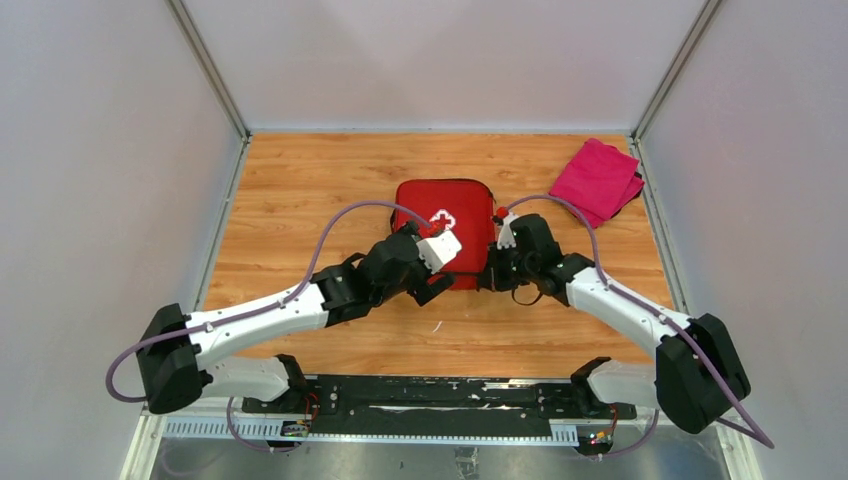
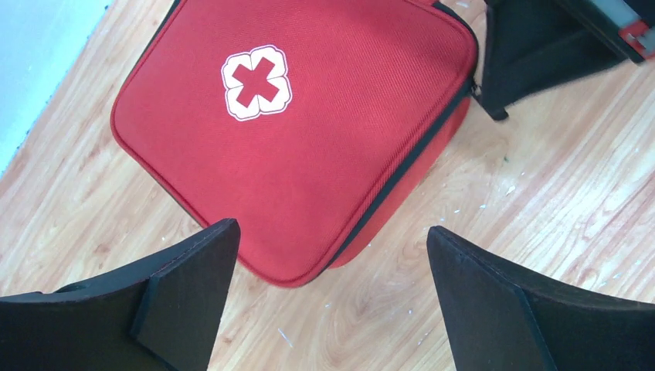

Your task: Organize the medicine kit

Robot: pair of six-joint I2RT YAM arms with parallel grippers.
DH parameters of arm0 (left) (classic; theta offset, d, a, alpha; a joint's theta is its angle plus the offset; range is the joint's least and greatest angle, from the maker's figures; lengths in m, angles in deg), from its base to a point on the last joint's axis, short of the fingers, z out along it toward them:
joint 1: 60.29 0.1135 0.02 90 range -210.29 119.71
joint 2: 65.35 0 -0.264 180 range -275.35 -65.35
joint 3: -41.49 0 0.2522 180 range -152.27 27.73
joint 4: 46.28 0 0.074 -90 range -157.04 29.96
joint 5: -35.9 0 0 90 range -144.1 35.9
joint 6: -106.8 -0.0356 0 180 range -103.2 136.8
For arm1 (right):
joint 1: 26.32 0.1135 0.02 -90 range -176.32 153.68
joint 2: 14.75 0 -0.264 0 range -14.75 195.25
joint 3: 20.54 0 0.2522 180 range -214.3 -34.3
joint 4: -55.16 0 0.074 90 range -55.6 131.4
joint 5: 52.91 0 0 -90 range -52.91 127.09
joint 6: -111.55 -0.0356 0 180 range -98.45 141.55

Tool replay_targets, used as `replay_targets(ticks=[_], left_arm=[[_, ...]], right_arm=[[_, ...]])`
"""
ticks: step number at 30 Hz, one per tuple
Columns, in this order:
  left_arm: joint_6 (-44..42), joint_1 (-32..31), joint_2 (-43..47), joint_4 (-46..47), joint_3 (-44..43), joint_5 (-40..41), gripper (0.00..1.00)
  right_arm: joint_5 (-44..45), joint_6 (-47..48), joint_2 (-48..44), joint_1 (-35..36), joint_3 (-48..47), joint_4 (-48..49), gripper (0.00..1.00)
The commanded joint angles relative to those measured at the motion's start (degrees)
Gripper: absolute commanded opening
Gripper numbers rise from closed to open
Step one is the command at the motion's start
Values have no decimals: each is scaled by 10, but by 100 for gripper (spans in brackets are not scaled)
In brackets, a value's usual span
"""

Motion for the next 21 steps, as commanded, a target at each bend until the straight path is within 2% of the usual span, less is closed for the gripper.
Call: replay_targets(ticks=[1,8,12,16,17,21], left_arm=[[5,-1,20,26,23,-8,97],[50,15,17,40,5,25,99],[138,101,2,44,-35,-10,100],[240,211,-42,60,-104,-30,100],[256,223,-61,63,-126,-31,100],[239,270,-175,72,-222,-41,100]], right_arm=[[58,75,12,-47,-56,-52,0],[46,133,123,-98,-163,-61,0],[33,140,179,-112,-217,-58,0],[31,143,197,-112,-230,-49,0],[30,143,200,-113,-231,-49,0],[20,143,206,-113,-229,-47,0]])
